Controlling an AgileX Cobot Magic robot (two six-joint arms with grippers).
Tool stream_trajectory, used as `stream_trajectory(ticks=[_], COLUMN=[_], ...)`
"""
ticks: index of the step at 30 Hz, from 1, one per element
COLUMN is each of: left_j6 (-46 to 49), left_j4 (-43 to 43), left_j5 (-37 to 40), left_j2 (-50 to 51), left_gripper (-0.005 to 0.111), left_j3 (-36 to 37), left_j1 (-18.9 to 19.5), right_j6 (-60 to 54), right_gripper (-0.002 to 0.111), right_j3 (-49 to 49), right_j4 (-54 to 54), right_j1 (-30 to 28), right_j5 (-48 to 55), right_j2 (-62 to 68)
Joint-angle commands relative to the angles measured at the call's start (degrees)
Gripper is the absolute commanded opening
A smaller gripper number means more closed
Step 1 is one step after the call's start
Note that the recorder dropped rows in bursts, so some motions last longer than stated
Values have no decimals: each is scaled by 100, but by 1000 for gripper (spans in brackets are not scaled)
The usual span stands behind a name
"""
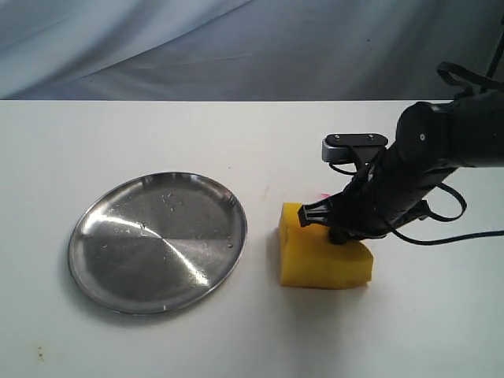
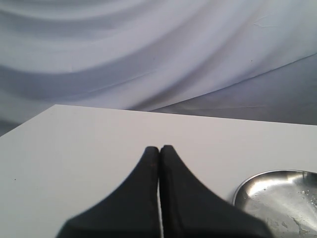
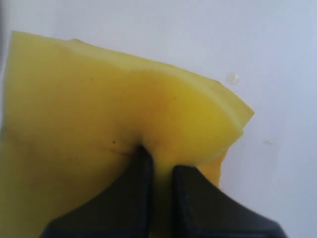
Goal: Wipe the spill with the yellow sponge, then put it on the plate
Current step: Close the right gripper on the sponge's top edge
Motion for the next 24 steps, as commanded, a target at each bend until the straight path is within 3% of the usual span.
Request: stream_trajectory(ticks=[1, 9, 17, 24], left_j6=[-28, -15, -28, -28], left_j4=[3, 3, 3, 3], left_j5=[-28, -28, -28, -28], left_j2=[-20, -20, -20, -20], left_gripper=[0, 0, 0, 0], left_j3=[30, 30, 30, 30], left_j1=[-29, -29, -29, -29], right_j6=[-78, -63, -86, -86], right_gripper=[0, 0, 0, 0], right_j3=[336, 709, 732, 732], right_j4=[-16, 81, 327, 345], right_j1=[33, 116, 570, 473], right_j5=[200, -28, -186, -730], right_j2=[-152, -380, -370, -369])
